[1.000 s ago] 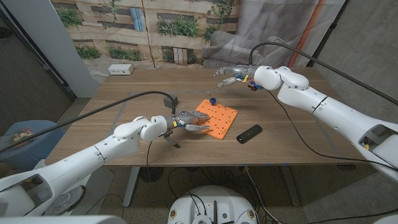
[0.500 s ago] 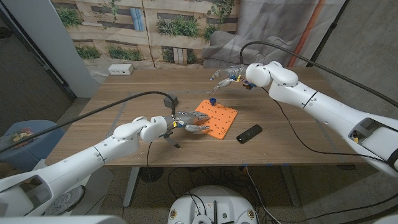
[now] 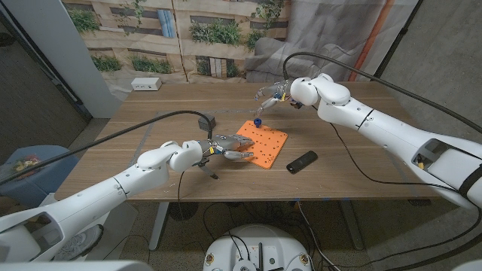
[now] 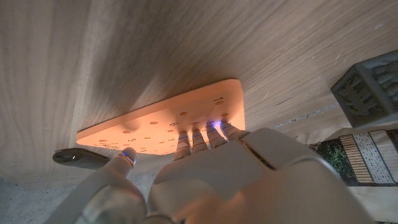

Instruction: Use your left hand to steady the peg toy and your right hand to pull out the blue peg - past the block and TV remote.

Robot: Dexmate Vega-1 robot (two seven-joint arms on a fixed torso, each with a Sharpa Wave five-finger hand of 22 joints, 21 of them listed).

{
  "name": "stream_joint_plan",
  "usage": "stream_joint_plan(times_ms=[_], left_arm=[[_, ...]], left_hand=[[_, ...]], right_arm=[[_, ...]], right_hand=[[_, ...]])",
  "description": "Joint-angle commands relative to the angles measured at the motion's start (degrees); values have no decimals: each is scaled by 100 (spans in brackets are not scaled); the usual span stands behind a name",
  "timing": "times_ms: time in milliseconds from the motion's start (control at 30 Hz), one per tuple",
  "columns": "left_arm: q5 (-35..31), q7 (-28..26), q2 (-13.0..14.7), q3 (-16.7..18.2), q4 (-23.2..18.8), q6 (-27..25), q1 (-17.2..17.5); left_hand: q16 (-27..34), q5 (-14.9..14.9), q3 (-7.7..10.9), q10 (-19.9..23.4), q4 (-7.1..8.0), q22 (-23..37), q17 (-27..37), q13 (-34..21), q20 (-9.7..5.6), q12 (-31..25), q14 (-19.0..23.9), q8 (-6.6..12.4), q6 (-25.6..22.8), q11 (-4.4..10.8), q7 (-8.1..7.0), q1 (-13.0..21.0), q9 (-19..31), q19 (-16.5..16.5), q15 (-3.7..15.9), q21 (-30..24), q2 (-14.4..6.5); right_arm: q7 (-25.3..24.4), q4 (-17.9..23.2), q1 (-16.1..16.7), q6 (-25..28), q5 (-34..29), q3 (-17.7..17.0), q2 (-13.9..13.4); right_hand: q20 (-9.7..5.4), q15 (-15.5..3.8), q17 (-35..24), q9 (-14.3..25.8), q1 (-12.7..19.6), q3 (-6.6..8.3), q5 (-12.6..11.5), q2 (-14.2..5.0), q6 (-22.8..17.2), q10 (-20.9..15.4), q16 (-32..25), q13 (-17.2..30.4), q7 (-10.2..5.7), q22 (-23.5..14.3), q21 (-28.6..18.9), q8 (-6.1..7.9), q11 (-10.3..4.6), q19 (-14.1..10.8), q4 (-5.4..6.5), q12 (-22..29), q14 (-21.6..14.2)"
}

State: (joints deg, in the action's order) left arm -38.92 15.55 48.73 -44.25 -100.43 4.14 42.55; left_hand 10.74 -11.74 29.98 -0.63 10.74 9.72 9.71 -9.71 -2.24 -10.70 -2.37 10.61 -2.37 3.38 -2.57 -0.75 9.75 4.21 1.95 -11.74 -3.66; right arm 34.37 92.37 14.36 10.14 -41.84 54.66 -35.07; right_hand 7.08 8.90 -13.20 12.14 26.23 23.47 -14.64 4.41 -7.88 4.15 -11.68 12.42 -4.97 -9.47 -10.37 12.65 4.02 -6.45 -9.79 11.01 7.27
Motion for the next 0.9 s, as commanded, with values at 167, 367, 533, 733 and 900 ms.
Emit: stream_joint_plan(times_ms=[167, 367, 533, 733, 900], left_arm=[[36, 79, -51, -41, 65, 4, -53], [56, 85, -62, -60, 102, 24, -68], [61, 97, -67, -75, 126, 31, -81], [70, 81, -89, -85, 148, 22, -88], [72, 100, -86, -99, 143, 24, -92]], left_hand=[[-17, -17, 41, 32, -42, 19, 26, -22, -702, -41, 58, 9, -41, 8, 3, 72, 14, -27, 256, 0, -682], [-19, -18, 52, 42, -47, 18, 24, -22, -703, -42, 64, 9, -52, 9, 5, 77, 14, -34, 262, 3, -682], [-23, -18, 64, 51, -52, 17, 23, -22, -700, -41, 63, 9, -64, 10, 6, 82, 15, -39, 259, 6, -681], [-26, -19, 80, 63, -57, 16, 22, -22, -702, -41, 66, 9, -75, 23, 5, 87, 15, -42, 254, 11, -680], [-28, -19, 92, 65, -61, 16, 21, -22, -703, -39, 67, 8, -83, 22, 6, 91, 15, -46, 259, 14, -680]], right_arm=[[31, -321, -108, 51, -378, 308, 276], [-23, -411, -90, 126, -461, 363, 342], [-28, -552, -110, 140, -449, 408, 413], [-145, -645, -90, 200, -483, 452, 453], [-181, -756, -106, 225, -484, 500, 497]], right_hand=[[39, 94, -41, 36, 128, 31, -13, 34, -190, -37, -72, 37, -22, -22, -26, 119, -44, -26, 12, 64, -110], [56, 94, -45, 54, 202, 59, -22, 39, -316, -81, -100, 48, -7, -20, -53, 189, -47, -95, -5, 91, -165], [43, 58, -49, 65, 244, 74, -26, 40, -357, -88, -114, 54, -5, -19, -61, 218, -43, -124, -9, 97, -193], [19, 32, -53, 78, 289, 88, -28, 46, -430, -103, -134, 60, -1, -19, -71, 263, -46, -163, -14, 106, -236], [-17, -14, -60, 92, 325, 99, -29, 49, -501, -152, -151, 66, -1, -20, -79, 309, -61, -202, -11, 126, -271]])
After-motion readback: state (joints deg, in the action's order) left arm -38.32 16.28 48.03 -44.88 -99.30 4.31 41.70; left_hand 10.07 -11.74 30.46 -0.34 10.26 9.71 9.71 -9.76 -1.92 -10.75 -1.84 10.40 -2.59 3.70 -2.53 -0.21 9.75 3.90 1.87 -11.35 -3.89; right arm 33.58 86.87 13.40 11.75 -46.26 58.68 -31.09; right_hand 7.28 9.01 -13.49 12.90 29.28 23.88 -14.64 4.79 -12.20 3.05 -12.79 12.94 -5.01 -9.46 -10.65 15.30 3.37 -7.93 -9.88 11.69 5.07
